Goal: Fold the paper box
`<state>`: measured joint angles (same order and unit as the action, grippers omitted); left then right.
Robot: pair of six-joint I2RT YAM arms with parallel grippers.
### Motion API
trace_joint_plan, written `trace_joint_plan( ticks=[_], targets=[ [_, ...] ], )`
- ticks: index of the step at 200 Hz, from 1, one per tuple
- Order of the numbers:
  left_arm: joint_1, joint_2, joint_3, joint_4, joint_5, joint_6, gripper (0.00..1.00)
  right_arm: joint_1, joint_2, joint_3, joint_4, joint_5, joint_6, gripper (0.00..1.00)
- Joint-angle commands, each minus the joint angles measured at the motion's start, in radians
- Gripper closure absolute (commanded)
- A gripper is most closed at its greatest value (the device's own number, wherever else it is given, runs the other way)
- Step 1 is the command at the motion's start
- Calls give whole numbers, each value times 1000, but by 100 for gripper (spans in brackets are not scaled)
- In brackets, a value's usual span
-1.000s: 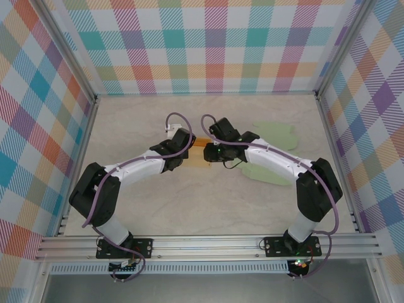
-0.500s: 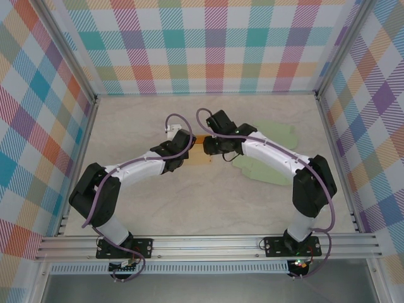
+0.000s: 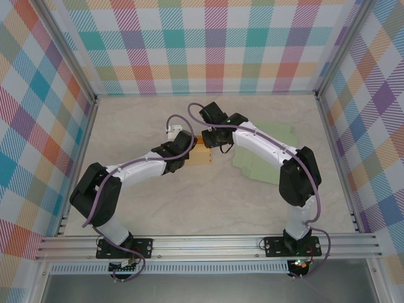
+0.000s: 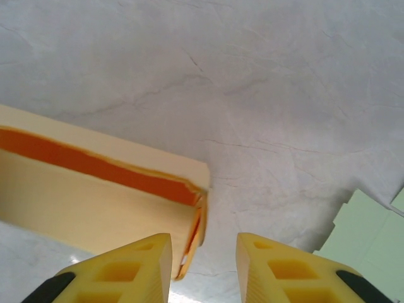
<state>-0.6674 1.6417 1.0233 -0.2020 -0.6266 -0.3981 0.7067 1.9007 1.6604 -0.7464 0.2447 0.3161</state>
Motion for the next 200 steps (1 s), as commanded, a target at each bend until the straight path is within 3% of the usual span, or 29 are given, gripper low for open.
trace_joint_plan(
  ticks=[1, 44, 111, 165, 200],
  targets=[
    [-23, 71, -53, -151, 92, -14, 96, -7, 17, 30, -32, 11, -17, 67],
    [-32, 82, -47, -146, 86, -18, 97, -7, 33, 41, 6, -47, -10, 75],
    [-41, 96, -40, -145, 78, -22, 98, -7, 71, 82, 7, -39, -23, 78],
    [-44, 99, -38, -140, 75, -27, 100, -7, 71, 73, 27, -82, 0, 96],
    [-55, 114, -32, -135, 65, -42, 100, -6, 66, 59, 47, -109, 26, 100]
  ],
)
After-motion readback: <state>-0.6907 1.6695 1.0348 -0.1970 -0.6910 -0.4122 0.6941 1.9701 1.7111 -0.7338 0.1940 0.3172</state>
